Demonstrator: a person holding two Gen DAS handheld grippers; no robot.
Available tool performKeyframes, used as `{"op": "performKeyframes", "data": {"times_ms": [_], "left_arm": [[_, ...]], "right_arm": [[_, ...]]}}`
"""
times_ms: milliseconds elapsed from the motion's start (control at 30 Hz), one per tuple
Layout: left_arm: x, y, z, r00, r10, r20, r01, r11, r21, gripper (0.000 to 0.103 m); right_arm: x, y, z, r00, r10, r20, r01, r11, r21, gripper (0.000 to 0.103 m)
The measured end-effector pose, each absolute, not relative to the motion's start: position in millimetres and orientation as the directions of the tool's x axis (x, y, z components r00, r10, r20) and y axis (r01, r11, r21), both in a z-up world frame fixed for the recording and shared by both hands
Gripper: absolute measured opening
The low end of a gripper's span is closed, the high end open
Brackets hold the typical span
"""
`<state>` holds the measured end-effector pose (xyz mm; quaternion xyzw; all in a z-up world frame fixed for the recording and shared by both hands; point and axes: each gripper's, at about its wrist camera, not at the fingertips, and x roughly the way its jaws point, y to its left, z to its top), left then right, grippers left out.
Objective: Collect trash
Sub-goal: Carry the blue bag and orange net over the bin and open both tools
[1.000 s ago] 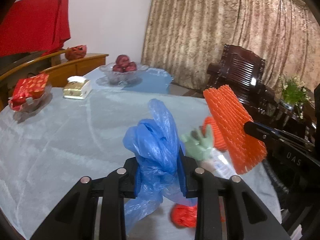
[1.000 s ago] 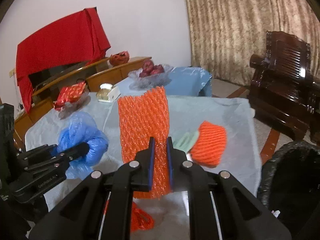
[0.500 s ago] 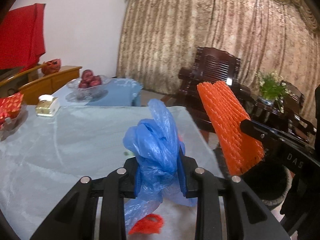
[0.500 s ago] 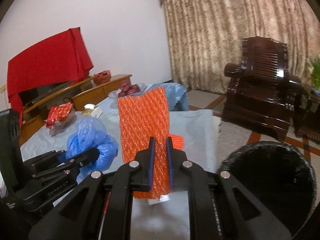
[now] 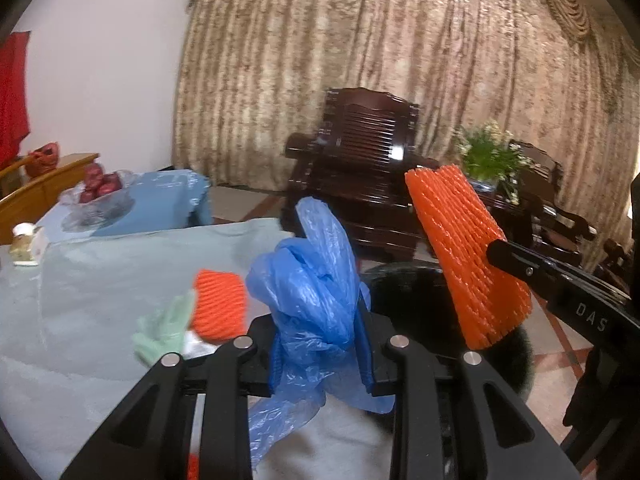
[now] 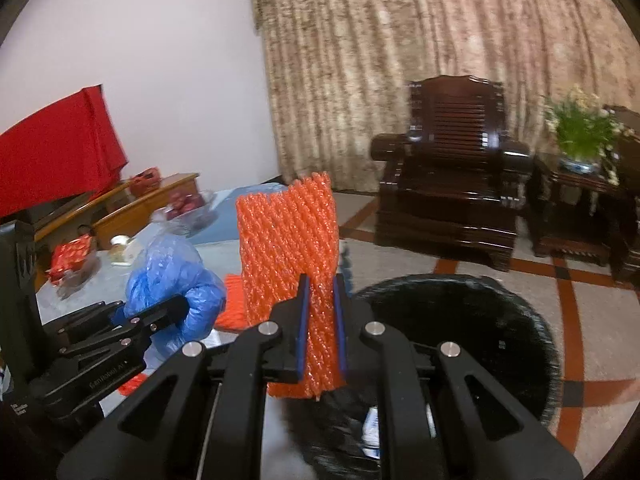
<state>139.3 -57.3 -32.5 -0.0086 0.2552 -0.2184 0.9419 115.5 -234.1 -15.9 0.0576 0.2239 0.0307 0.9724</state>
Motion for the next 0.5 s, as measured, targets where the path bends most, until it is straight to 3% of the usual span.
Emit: {"op": "performKeyframes", "data": {"times_ms": [500], "left_arm": [[158.2, -166.1, -54.0, 0.677, -0.530, -0.510, 0.553, 0.824, -0.122, 0.029]], "right_arm": [[102.1, -328.5, -53.9, 0.866, -0.083, -0.493, 0.163, 0.979, 0.121, 0.010]]}}
